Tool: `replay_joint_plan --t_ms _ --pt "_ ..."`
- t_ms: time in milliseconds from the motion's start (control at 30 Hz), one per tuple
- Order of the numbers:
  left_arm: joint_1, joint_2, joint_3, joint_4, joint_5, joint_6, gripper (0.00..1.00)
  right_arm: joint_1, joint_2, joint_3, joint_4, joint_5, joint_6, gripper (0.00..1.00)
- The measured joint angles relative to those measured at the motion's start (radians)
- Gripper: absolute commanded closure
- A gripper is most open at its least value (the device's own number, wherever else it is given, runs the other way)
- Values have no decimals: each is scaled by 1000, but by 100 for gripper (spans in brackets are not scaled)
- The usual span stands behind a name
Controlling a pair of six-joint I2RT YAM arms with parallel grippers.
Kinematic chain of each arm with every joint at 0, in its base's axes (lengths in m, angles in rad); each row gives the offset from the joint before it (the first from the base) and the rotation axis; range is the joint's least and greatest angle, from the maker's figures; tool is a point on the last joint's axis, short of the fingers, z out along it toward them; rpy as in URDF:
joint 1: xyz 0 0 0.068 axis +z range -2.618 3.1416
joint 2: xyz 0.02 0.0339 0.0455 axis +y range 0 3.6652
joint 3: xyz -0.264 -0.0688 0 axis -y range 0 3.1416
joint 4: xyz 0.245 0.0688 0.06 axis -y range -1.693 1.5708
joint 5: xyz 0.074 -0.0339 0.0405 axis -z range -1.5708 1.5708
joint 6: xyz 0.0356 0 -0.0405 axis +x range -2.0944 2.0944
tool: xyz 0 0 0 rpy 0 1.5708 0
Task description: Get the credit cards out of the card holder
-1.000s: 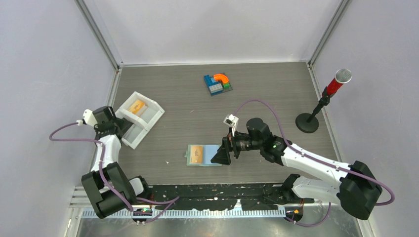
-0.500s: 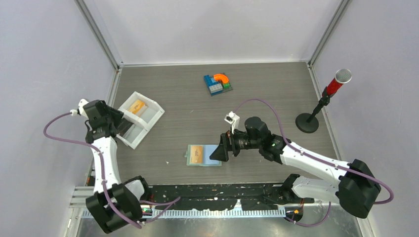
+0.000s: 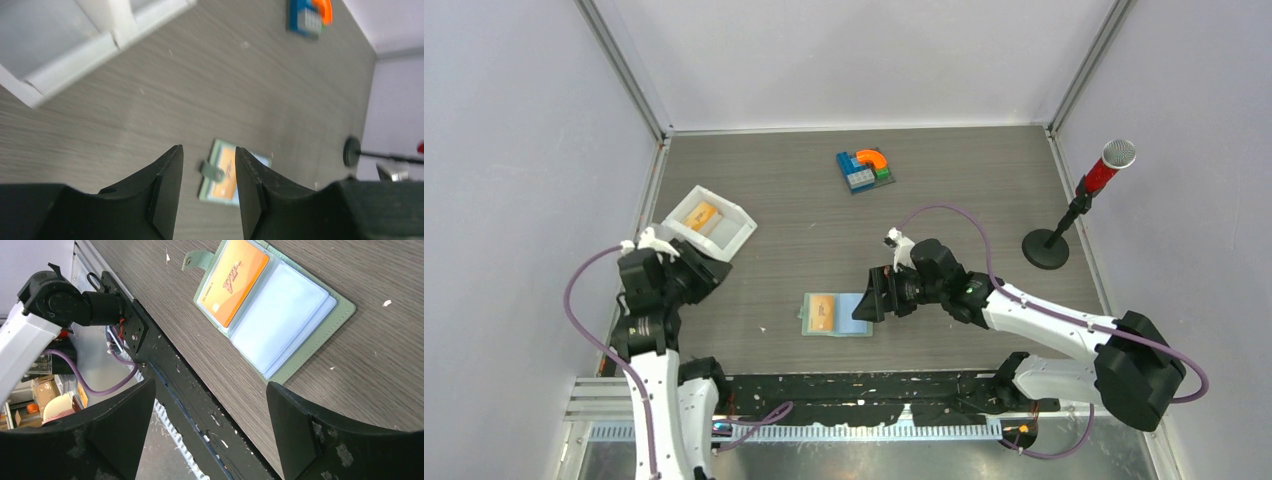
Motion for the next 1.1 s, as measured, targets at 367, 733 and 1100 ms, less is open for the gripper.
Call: replay_joint_plan --t_ms 367,733,1100 --pt "-275 -117 -89 -126 13 -99 52 0 54 0 27 27 31 27" --pt "-410 13 -153 13 -8 -151 48 0 156 32 72 27 47 46" --pt "-468 267 -171 240 5 -94 45 45 298 163 152 67 110 53"
